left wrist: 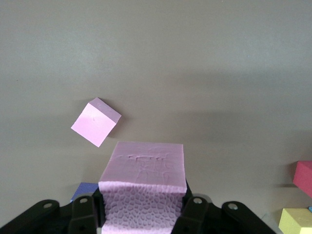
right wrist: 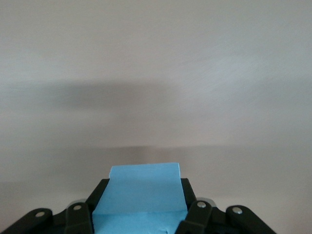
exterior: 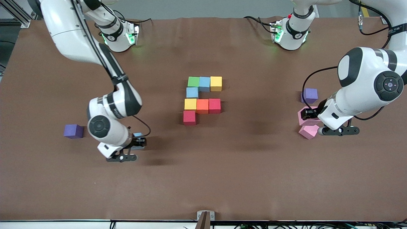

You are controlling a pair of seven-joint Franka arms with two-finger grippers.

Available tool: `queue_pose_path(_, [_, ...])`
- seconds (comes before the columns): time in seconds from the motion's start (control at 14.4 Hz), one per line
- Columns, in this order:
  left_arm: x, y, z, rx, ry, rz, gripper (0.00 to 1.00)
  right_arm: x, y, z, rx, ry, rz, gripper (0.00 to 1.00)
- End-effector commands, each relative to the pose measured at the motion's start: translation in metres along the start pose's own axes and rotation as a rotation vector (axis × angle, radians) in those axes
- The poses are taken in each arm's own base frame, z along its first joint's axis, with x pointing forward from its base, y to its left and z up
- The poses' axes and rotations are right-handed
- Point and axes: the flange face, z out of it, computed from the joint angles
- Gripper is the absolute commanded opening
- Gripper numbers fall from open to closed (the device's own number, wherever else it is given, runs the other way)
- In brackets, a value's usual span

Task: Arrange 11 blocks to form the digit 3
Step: 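Lower the blue block below the red block with the right gripper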

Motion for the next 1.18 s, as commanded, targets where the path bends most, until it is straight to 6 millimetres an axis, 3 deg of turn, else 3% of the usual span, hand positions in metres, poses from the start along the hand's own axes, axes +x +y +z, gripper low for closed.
queue_pose_path(0.0, [0.003,-0.003,-0.003,-0.009,-0.009,0.03,0.44,0.0,-0.048,-0.001,0.068,-0.043,0.114,0.5])
queue_pose_path(0.28, [0.006,0.001,-0.001,-0.004,-0.009,0.035,0.44,-0.011,-0.106,0.016,0.075,-0.049,0.116,0.5])
queue_pose_path(0.63, [0.006,0.003,0.0,-0.001,-0.01,0.037,0.44,-0.017,-0.148,0.022,0.101,-0.043,0.197,0.5])
queue_pose_path(1.11, [0.006,0.0,0.002,-0.001,-0.015,0.032,0.44,-0.017,-0.167,0.032,0.123,-0.007,0.188,0.5])
